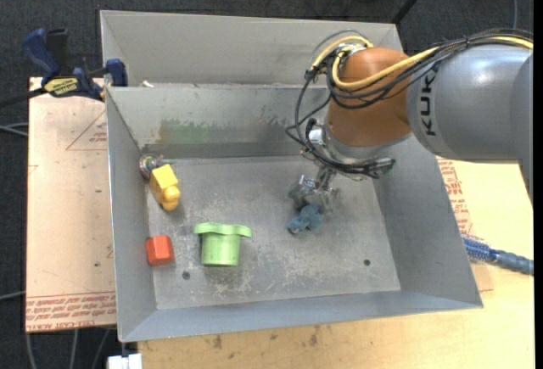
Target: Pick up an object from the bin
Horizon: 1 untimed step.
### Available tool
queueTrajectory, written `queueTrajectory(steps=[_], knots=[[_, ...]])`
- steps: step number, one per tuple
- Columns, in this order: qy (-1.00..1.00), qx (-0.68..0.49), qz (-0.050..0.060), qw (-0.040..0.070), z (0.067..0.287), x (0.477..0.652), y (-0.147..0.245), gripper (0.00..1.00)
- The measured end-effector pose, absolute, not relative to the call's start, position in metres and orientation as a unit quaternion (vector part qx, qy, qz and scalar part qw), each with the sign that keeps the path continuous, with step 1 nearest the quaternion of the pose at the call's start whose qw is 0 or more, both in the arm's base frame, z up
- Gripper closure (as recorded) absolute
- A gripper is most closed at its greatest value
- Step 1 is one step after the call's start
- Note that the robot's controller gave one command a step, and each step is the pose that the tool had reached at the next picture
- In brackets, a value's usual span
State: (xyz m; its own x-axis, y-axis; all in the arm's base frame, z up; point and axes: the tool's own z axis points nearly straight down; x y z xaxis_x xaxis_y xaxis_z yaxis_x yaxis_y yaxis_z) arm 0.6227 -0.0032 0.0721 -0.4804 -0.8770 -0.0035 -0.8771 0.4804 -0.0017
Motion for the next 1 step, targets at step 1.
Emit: queueTrajectory(steps=[1], knots=[[0.864,-0.503,-0.003,0.006,0.2183,0.6303,-0.0235,1.00]])
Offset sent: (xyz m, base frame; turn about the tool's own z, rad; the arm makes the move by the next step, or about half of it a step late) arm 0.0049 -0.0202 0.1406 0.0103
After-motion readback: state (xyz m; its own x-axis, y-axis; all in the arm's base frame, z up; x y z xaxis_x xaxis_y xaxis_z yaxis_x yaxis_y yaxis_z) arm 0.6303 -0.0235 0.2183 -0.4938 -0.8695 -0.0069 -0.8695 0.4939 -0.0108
